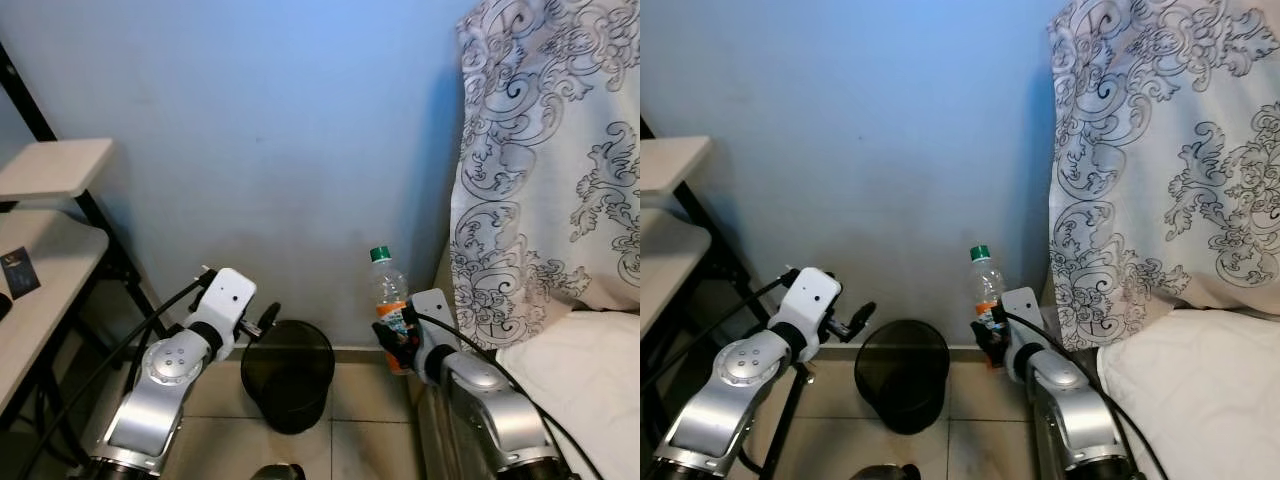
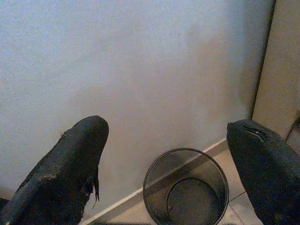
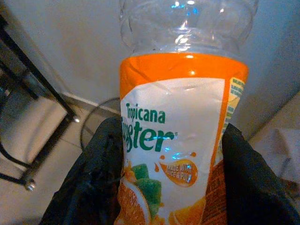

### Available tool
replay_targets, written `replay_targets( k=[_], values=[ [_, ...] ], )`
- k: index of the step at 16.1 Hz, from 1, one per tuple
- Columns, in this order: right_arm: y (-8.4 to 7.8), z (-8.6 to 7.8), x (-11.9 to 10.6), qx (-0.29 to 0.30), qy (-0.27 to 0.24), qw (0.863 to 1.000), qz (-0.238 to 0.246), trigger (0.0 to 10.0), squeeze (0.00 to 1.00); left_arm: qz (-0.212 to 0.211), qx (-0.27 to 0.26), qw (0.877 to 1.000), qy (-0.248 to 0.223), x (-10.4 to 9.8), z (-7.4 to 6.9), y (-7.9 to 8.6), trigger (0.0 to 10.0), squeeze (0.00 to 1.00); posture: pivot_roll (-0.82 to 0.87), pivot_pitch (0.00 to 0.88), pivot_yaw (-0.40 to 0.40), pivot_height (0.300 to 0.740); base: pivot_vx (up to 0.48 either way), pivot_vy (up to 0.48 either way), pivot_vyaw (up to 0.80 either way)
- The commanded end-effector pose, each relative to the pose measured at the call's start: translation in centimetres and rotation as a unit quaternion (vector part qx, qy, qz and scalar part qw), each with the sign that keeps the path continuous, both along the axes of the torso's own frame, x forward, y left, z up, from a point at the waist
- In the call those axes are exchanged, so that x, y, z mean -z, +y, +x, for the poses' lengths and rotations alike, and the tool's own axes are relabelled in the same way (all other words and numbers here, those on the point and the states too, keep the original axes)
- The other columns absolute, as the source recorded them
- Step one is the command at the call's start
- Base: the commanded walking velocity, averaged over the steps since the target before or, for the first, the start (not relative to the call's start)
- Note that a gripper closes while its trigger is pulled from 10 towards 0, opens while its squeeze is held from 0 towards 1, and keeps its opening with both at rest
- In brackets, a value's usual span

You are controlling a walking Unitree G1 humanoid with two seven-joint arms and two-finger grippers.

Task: Clean up the room

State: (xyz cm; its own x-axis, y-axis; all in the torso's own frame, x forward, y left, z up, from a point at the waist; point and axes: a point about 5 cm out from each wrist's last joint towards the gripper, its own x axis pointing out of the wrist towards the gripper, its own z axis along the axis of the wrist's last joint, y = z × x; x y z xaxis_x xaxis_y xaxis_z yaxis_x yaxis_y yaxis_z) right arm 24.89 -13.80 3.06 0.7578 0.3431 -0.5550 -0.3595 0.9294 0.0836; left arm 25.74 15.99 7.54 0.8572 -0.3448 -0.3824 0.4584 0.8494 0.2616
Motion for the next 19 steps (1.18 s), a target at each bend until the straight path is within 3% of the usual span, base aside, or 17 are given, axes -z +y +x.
replay_targets(
  k=[1, 5, 7, 10, 13, 14, 16, 19],
  values=[
    [0.5, 0.6, -0.6, -0.021, -0.018, 1.0, -0.008, 10.0, 0.0, 0.005, -0.003, 1.0, -0.009, -0.4, 0.3, 0.3, 10.0, 0.0, 0.07, 0.0, 0.038, 0.74, 0.315, 0.0, 0.8],
    [0.9, 0.9, -0.4, -0.024, -0.018, 0.999, -0.018, 10.0, 0.0, 0.007, -0.002, 1.0, -0.009, -0.4, 0.3, 0.4, 10.0, 0.0, 0.07, 0.0, 0.038, 0.74, 0.314, 0.0, 0.8],
    [0.6, 0.9, -0.1, -0.016, -0.013, 0.999, -0.027, 10.0, 0.0, 0.011, 0.0, 1.0, -0.008, -0.3, 0.3, 0.4, 10.0, 0.0, 0.07, 0.0, 0.038, 0.74, 0.319, 0.0, 0.0],
    [0.8, 0.6, 0.1, -0.065, -0.006, 0.997, -0.042, 10.0, 0.0, 0.014, 0.002, 1.0, -0.008, -0.2, 0.3, 0.5, 10.0, 0.0, 0.07, 0.0, 0.037, 0.74, 0.316, 0.0, 0.0],
    [0.9, 0.6, 0.3, -0.095, -0.004, 0.994, -0.058, 10.0, 0.0, 0.016, 0.006, 1.0, -0.007, -0.1, 0.3, 0.5, 10.0, 0.0, 0.07, 0.0, 0.037, 0.74, 0.306, 0.0, 0.69],
    [0.6, 0.5, 0.7, -0.105, 0.011, 0.993, -0.056, 10.0, 0.0, 0.017, 0.017, 1.0, -0.006, 0.0, 0.1, 0.4, 10.0, 0.0, 0.07, 0.0, 0.035, 0.74, 0.0, 0.0, 0.0],
    [0.7, 0.1, 1.5, -0.199, 0.022, 0.975, -0.102, 10.0, 0.0, 0.029, 0.056, 0.998, 0.019, 0.6, -0.5, 0.3, 10.0, 0.0, 0.06, 0.0, 0.035, 0.74, 0.0, 0.0, 0.0],
    [1.6, 1.2, 2.0, -0.217, 0.011, 0.969, -0.116, 10.0, 0.0, 0.025, 0.13, 0.99, 0.056, 1.2, -1.5, 0.2, 10.0, 0.0, 0.06, 0.0, 0.032, 0.74, 0.0, 0.0, 0.0]
  ],
)
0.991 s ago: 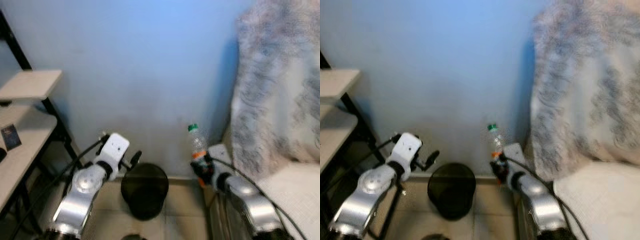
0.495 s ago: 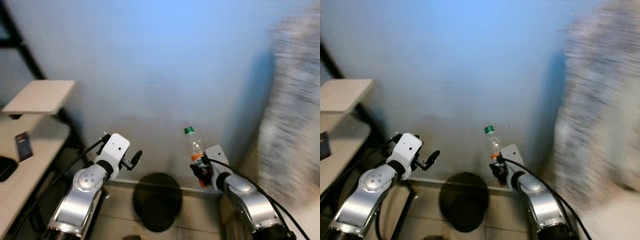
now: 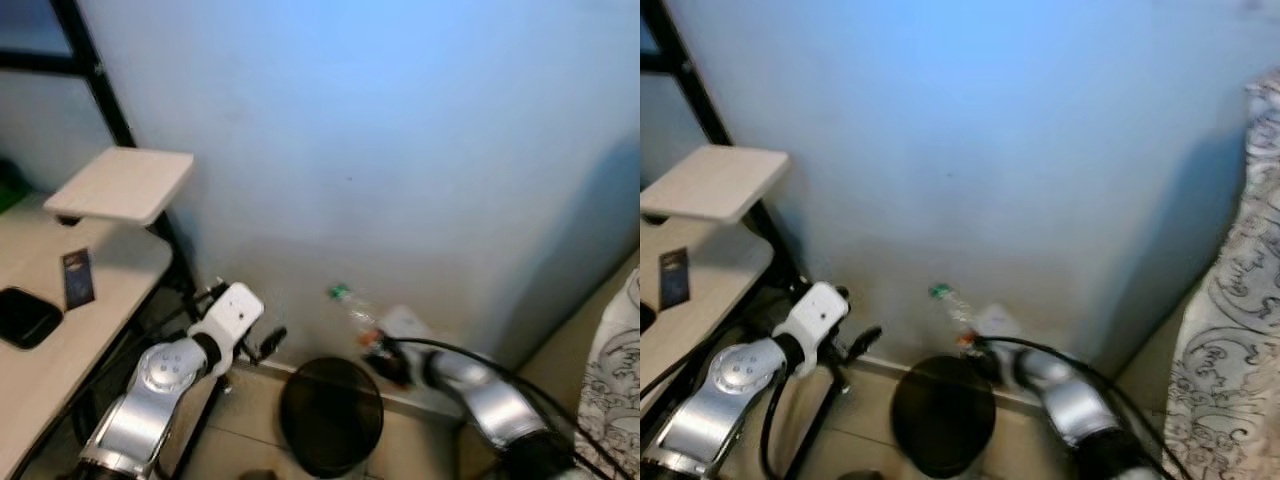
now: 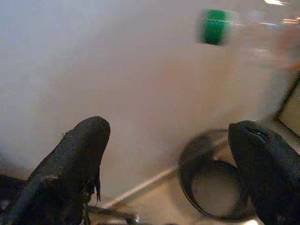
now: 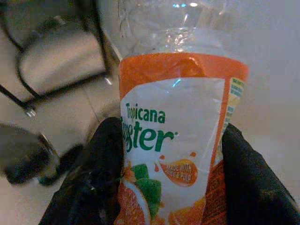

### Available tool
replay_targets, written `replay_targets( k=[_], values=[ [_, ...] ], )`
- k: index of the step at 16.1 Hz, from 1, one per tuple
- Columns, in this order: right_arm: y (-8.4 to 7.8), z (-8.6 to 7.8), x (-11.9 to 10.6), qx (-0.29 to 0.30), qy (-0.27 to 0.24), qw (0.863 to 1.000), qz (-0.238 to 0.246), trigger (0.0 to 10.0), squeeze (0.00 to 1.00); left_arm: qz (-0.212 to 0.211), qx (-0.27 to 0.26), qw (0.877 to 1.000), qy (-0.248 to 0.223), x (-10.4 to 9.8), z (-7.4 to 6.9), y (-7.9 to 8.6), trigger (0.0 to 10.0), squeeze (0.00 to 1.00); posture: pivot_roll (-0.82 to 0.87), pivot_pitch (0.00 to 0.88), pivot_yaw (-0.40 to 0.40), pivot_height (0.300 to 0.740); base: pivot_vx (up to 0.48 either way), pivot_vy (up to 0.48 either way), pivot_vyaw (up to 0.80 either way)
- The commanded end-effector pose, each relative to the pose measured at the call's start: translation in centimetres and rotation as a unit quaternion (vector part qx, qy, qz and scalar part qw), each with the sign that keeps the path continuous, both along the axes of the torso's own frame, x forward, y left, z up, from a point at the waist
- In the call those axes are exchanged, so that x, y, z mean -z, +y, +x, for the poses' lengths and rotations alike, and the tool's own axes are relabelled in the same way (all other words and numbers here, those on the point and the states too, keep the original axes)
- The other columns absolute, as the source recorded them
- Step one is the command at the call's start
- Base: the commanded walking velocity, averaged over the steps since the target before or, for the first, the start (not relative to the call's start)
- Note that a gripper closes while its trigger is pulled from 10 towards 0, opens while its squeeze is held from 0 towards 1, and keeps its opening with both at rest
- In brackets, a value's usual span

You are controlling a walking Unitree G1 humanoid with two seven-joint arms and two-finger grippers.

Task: Clean up the room

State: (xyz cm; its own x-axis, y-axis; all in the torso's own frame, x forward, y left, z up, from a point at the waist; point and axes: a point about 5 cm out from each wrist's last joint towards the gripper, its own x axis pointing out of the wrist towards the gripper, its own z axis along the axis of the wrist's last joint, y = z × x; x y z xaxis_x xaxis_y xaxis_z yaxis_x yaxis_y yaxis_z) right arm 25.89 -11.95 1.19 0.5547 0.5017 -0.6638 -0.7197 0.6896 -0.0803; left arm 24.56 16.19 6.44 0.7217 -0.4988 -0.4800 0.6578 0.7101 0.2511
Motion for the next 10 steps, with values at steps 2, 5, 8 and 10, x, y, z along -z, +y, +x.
replay_targets(
  k=[2, 5, 8, 10],
  values=[
    [0.1, 0.8, 1.3, 0.02, 0.001, 0.999, -0.045, 10.0, 0.0, -0.004, 0.064, 0.997, 0.045, 0.6, -1.1, -0.2, 10.0, 0.0, 0.06, 0.0, 0.034, 0.74, 0.0, 0.0, 0.0],
    [0.6, 1.5, 2.2, 0.029, 0.009, 0.996, -0.085, 10.0, 0.0, -0.008, 0.108, 0.99, 0.088, 0.8, -1.7, 0.1, 10.0, 0.0, 0.07, 0.0, 0.033, 0.74, 0.0, 0.0, 0.0],
    [1.1, 1.9, 2.4, 0.031, 0.014, 0.995, -0.095, 10.0, 0.0, 0.0, 0.119, 0.988, 0.095, 0.8, -1.8, 0.5, 10.0, 0.0, 0.06, 0.0, 0.039, 0.74, 0.0, 0.0, 0.0],
    [1.3, 1.9, 2.6, 0.029, 0.024, 0.995, -0.093, 10.0, 1.0, -0.001, 0.124, 0.988, 0.096, 0.7, -1.8, 0.5, 10.0, 0.0, 0.06, 0.0, 0.043, 0.74, 0.0, 0.0, 0.0]
  ],
)
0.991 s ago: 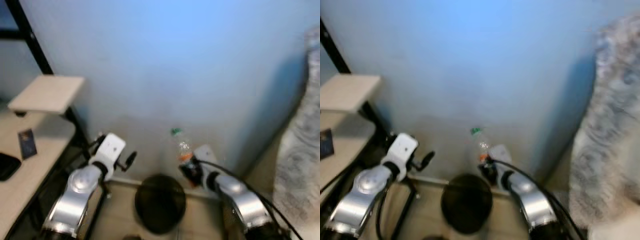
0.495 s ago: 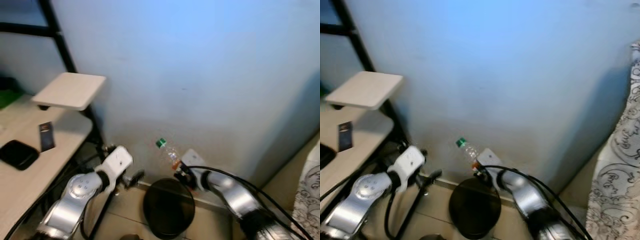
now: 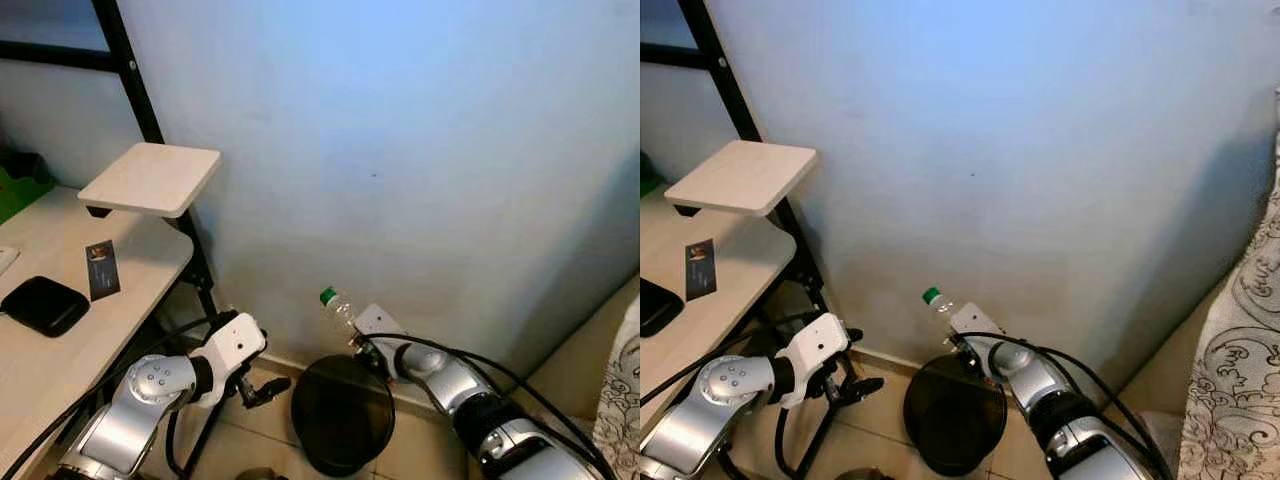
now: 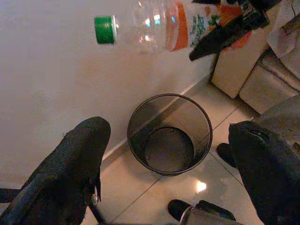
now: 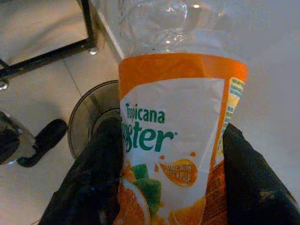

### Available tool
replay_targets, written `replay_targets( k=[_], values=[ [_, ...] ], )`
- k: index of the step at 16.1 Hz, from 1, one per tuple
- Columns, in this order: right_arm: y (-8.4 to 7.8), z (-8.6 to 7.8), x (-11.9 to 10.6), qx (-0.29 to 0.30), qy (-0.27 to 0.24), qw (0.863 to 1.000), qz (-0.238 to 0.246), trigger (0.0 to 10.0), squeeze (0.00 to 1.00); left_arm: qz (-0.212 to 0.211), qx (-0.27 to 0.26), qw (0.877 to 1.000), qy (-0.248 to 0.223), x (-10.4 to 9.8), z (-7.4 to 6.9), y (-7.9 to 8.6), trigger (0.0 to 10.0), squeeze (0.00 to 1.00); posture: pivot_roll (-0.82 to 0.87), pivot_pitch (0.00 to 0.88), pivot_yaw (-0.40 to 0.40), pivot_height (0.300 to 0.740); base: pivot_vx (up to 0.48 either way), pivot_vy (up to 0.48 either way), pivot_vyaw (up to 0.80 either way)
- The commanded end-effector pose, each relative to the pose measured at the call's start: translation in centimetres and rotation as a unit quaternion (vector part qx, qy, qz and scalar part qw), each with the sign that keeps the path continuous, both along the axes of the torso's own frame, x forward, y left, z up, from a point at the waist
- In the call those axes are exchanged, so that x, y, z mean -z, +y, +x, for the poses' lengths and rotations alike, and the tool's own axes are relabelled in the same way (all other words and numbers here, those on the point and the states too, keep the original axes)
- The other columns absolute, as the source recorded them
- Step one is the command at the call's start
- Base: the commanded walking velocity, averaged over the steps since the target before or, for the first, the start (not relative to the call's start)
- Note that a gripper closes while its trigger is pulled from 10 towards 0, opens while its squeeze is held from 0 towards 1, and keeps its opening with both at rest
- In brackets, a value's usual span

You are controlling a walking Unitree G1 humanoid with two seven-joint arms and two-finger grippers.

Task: Clean up the room

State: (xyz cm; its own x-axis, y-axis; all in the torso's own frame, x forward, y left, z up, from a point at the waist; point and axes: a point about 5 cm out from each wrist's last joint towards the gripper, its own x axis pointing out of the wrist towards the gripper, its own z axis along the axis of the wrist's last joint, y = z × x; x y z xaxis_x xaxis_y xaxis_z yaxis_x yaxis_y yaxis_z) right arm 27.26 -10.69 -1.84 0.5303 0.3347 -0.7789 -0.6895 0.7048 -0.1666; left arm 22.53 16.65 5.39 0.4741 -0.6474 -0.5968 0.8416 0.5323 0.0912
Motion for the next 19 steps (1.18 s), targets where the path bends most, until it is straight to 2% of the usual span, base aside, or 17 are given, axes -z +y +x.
replay_targets(
  k=[1, 5, 8, 12, 14, 16, 19],
  values=[
    [0.1, 0.2, -0.1, -0.013, 0.004, 1.0, -0.003, 10.0, 1.0, 0.002, 0.011, 1.0, -0.004, -0.5, 0.2, 0.1, 10.0, 0.0, 0.06, 0.0, 0.045, 0.74, 0.0, 0.0, 0.0],
    [0.3, -0.2, 0.3, -0.017, 0.021, 1.0, 0.011, 10.0, 1.0, 0.001, 0.016, 1.0, -0.003, -0.8, 0.2, 0.0, 10.0, 0.0, 0.05, 0.0, 0.046, 0.74, 0.0, 0.0, 0.0],
    [1.0, -0.8, 0.4, -0.005, 0.048, 0.996, 0.081, 10.0, 1.0, 0.001, 0.017, 1.0, -0.003, -1.1, 0.3, -0.1, 10.0, 0.0, 0.05, 0.0, 0.045, 0.74, 0.0, 0.0, 0.0],
    [0.7, -1.3, 0.7, 0.015, 0.051, 0.993, 0.108, 10.0, 1.0, -0.001, 0.018, 1.0, -0.004, -1.1, 0.3, -0.2, 10.0, 0.0, 0.05, 0.0, 0.047, 0.74, 0.0, 0.0, 0.0],
    [0.5, -1.0, 0.3, 0.027, 0.032, 0.991, 0.124, 10.0, 1.0, -0.003, 0.011, 1.0, -0.015, -1.2, 0.4, -0.2, 10.0, 0.0, 0.05, 0.0, 0.044, 0.74, 0.0, 0.0, 0.0],
    [-0.4, -0.4, -1.5, 0.069, -0.039, 0.981, 0.175, 10.0, 1.0, -0.027, -0.043, 0.998, -0.044, -1.3, 1.0, -0.2, 10.0, 0.0, 0.05, 0.0, 0.042, 0.74, 0.0, 0.0, 0.0],
    [-1.7, -0.7, -3.0, 0.128, -0.09, 0.966, 0.208, 10.0, 1.0, -0.047, -0.088, 0.993, -0.069, -1.3, 1.4, -0.6, 10.0, 0.0, 0.03, 0.0, 0.05, 0.74, 0.0, 0.0, 0.0]
  ],
)
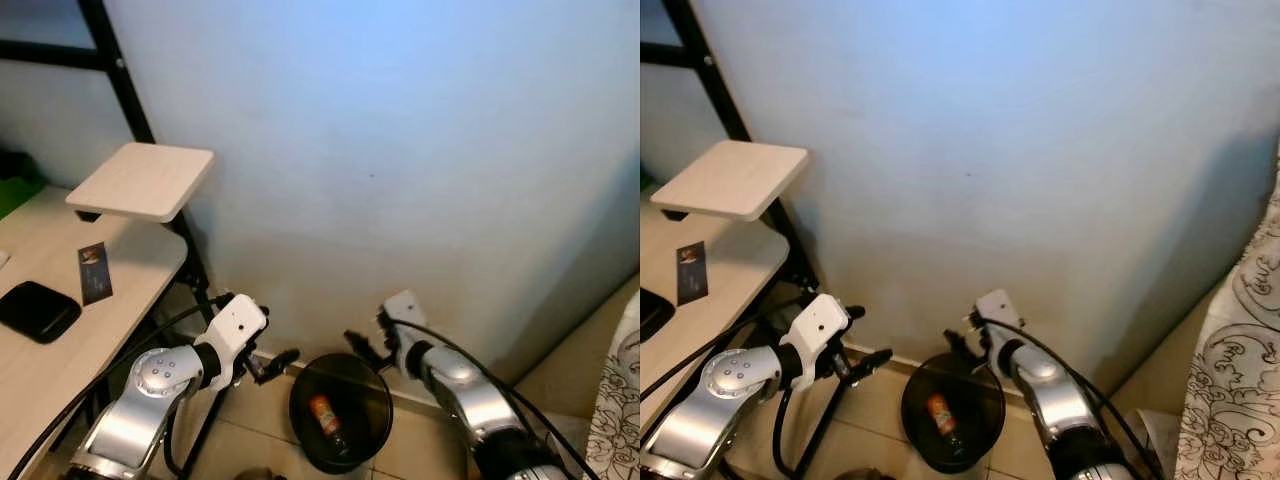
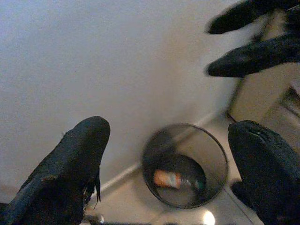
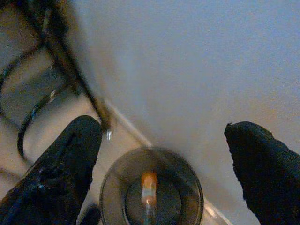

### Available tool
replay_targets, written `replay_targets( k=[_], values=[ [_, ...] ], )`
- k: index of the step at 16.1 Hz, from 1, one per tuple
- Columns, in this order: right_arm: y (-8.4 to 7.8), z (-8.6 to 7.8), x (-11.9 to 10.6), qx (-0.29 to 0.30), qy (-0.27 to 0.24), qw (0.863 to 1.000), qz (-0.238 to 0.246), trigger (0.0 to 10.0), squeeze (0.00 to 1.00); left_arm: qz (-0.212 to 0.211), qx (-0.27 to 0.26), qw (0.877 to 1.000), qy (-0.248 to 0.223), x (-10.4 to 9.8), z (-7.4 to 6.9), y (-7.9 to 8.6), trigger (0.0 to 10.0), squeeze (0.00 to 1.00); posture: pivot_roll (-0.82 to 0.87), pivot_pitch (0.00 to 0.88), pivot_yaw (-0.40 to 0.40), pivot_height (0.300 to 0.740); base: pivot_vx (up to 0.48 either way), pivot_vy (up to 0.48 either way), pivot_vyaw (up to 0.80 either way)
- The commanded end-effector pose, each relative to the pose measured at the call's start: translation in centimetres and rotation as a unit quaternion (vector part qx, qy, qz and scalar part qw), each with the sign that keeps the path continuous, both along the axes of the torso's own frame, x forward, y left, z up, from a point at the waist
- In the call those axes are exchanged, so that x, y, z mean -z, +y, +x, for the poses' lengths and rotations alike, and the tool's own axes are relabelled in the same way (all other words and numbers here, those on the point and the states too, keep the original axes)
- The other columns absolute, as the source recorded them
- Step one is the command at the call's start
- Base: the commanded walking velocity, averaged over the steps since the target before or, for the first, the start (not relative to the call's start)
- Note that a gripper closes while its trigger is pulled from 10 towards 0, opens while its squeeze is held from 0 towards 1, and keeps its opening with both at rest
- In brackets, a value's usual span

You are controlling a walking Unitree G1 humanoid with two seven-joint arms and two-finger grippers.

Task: Clean up the room

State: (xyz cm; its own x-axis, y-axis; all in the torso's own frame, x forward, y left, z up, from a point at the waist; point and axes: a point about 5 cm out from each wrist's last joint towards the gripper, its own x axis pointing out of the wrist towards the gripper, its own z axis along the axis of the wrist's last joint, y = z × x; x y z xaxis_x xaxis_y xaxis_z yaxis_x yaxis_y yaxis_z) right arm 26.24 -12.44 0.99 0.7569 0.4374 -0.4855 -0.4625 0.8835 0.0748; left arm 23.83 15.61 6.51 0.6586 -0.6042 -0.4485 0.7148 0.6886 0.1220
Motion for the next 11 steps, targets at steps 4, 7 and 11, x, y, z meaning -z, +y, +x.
replay_targets(
  k=[4, 7, 11],
  values=[
    [-1.5, -1.1, -1.4, 0.139, -0.043, 0.987, 0.061, 10.0, 1.0, -0.01, -0.103, 0.994, -0.041, 0.4, 1.1, 0.0, 10.0, 0.0, 0.01, 0.0, 0.059, 0.74, 0.0, 0.0, -0.67],
    [-1.9, -1.3, -2.1, 0.159, -0.057, 0.984, 0.057, 10.0, 1.0, -0.016, -0.144, 0.988, -0.055, 0.3, 1.3, 0.3, 10.0, 0.0, 0.01, 0.0, 0.061, 0.74, 0.0, 0.0, -0.68],
    [-2.5, -1.5, -2.8, 0.183, -0.063, 0.98, 0.053, 10.0, 1.0, -0.021, -0.186, 0.981, -0.043, 0.7, 0.4, 0.6, 10.0, 0.0, 0.05, 0.0, 0.047, 0.74, 0.0, 0.0, -0.67]
  ],
)
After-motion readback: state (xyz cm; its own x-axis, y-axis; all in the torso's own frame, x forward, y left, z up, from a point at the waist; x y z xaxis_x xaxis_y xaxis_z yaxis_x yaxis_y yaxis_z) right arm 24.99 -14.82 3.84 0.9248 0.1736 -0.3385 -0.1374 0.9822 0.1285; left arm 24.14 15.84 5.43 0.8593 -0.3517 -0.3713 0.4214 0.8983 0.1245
